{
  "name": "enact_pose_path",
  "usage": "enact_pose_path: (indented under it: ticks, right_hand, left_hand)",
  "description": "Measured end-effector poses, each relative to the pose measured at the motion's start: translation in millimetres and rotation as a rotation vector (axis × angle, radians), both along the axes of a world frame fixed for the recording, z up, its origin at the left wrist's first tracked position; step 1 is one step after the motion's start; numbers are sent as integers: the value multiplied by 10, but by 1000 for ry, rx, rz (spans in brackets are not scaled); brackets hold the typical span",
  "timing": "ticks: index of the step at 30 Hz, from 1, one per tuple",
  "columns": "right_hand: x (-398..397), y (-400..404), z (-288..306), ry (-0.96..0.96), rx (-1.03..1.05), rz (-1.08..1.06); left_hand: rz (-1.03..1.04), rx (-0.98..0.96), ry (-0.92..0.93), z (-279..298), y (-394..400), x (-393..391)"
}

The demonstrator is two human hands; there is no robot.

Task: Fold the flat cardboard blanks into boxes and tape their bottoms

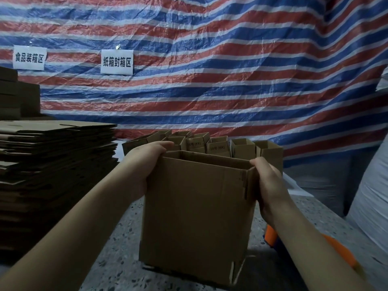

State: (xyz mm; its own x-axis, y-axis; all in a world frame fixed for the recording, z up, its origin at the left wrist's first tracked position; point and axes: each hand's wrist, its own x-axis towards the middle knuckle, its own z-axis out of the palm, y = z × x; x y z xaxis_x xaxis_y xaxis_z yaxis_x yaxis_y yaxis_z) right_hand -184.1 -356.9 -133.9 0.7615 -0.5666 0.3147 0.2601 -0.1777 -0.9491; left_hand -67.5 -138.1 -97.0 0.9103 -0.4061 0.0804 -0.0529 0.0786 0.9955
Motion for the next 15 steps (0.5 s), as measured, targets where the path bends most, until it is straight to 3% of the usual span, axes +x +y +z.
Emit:
enact_pose_path:
  ticks: [5, 11, 15]
  right_hand:
    - [-72, -51, 3, 16, 17, 202]
    - [-73, -171, -66, 31, 31, 286]
    - [-54, -173, -64, -10, -2, 277]
  left_hand:
    - [-30, -179, 94, -21, -90, -152]
    - [-51, -117, 196, -51, -62, -206]
    - [-140, -59, 128, -90, -19, -183]
